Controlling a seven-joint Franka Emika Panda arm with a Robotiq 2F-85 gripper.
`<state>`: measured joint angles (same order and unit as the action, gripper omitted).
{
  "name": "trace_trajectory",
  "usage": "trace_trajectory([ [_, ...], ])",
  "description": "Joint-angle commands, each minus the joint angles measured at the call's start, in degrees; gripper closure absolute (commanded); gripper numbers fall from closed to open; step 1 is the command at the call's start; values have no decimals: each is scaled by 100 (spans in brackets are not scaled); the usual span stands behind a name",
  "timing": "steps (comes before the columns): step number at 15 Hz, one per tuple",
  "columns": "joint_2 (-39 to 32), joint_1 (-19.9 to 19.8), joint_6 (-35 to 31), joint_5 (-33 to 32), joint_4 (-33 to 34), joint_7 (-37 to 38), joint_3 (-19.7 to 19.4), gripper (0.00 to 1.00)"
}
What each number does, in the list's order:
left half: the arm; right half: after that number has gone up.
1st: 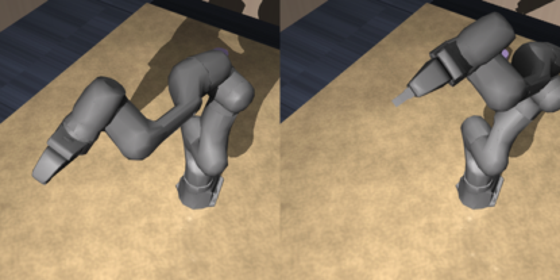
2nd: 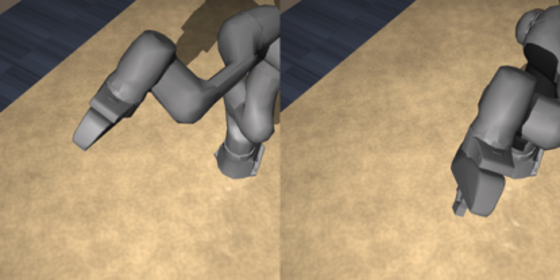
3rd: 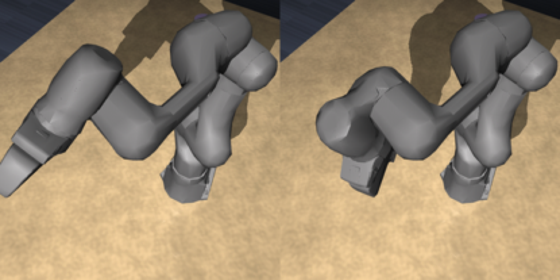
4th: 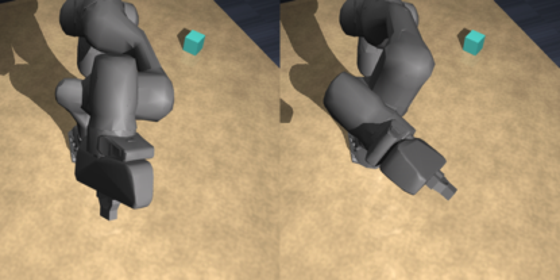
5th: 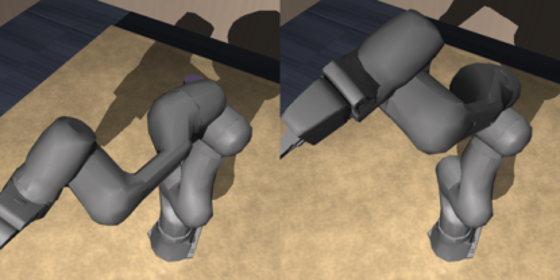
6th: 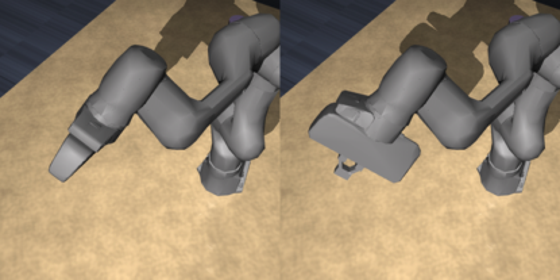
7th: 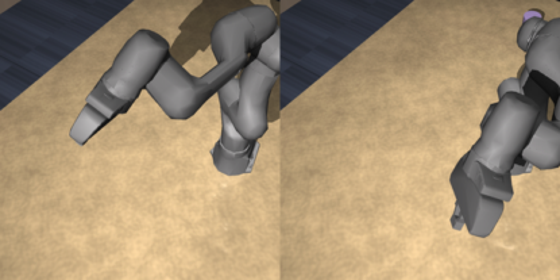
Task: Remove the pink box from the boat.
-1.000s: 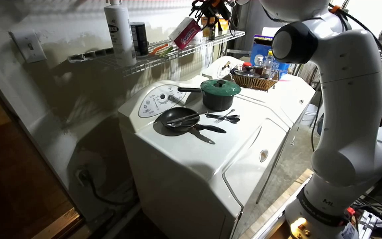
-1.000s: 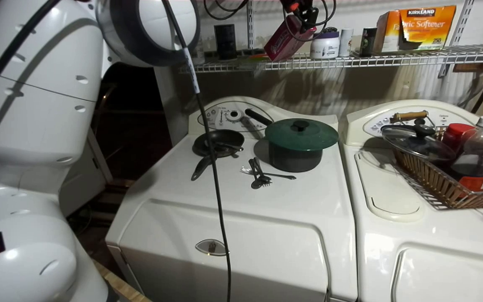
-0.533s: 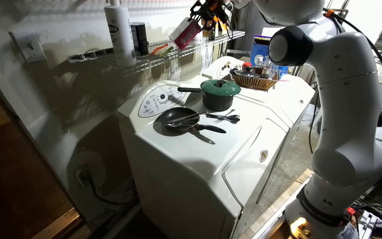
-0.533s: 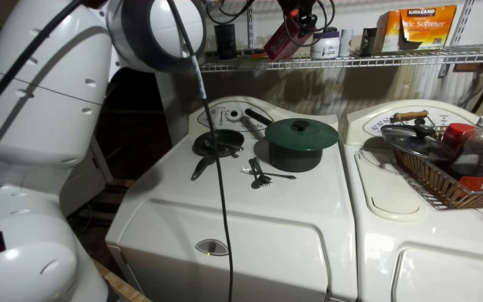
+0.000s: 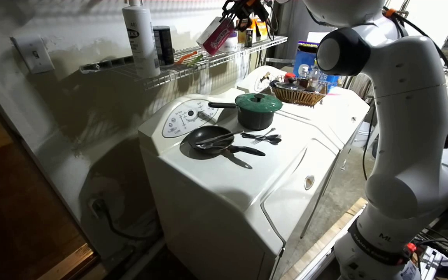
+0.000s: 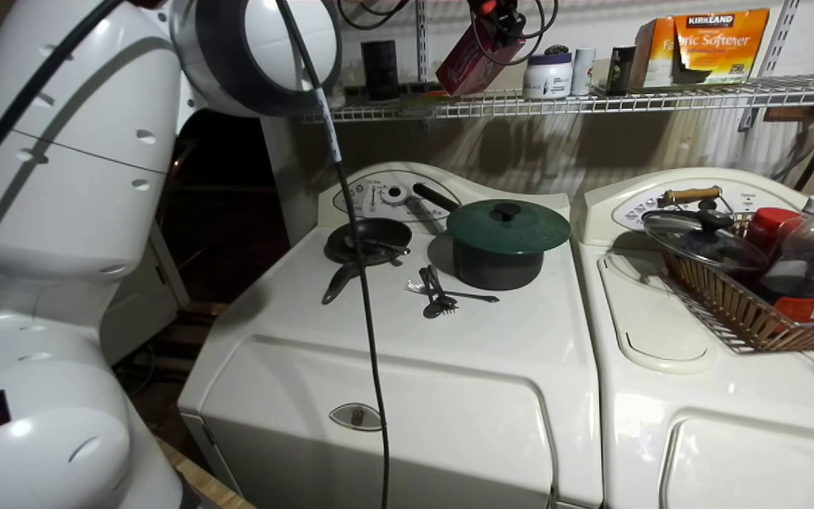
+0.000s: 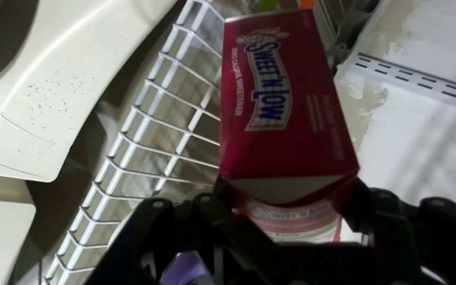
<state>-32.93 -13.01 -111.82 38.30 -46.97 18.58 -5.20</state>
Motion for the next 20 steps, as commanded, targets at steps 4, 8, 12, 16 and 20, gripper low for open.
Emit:
trace_trajectory([
  [4,1056,2,308,-352,-748,53,-310,62],
  [8,1824,35,393,-943,-1628,107,-728,62],
  [12,2389,90,322,-1658,-2576,319,-1103,62],
  [16,2565,124,-582,-2669,-3451,454,-1369,62],
  [20,2529,65,-1501,-2944,-4244,77,-1322,62],
])
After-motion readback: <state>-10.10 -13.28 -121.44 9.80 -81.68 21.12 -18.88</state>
